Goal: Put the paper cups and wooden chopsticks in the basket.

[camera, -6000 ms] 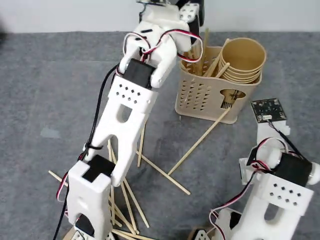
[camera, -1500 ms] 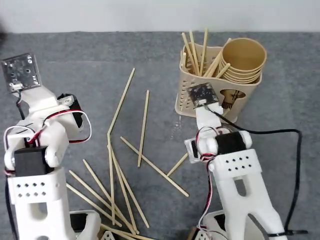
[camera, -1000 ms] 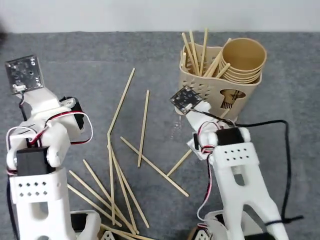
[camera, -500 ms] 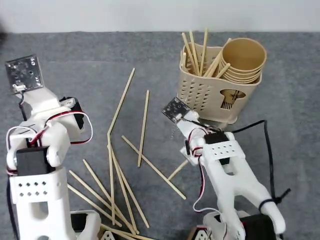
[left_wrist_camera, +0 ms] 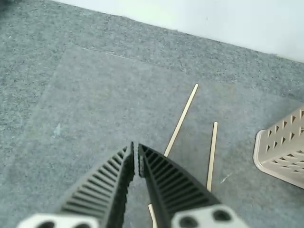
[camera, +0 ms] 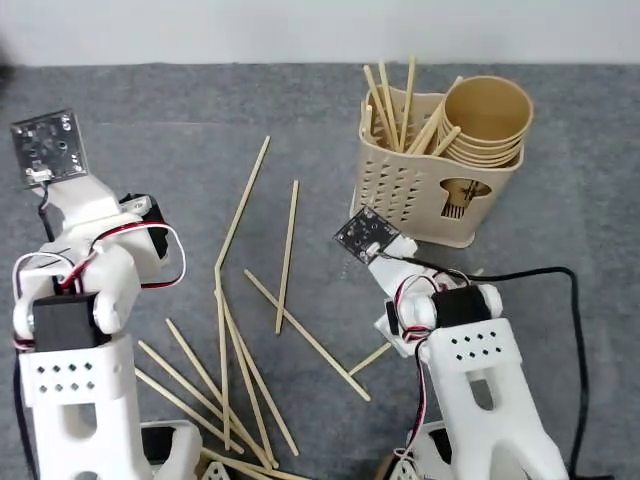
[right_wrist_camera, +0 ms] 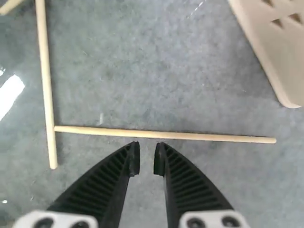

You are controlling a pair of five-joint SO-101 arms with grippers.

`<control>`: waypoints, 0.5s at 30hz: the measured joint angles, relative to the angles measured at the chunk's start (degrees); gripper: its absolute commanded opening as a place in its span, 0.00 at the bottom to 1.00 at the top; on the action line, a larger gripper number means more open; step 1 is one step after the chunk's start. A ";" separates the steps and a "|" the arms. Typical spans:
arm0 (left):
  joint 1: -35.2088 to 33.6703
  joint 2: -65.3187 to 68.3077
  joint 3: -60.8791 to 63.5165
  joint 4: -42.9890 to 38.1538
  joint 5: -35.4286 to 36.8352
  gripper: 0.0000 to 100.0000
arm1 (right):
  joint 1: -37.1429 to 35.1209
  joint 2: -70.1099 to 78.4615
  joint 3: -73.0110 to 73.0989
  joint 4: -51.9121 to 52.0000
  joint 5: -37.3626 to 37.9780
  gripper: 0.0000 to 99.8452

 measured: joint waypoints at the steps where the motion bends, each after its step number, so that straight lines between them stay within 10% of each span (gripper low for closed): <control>1: 0.00 0.00 0.00 0.00 0.00 0.01 | 0.00 0.00 0.00 0.62 1.32 0.19; 15: 0.00 0.00 0.00 0.00 0.00 0.01 | -5.80 14.07 0.00 3.43 18.20 0.26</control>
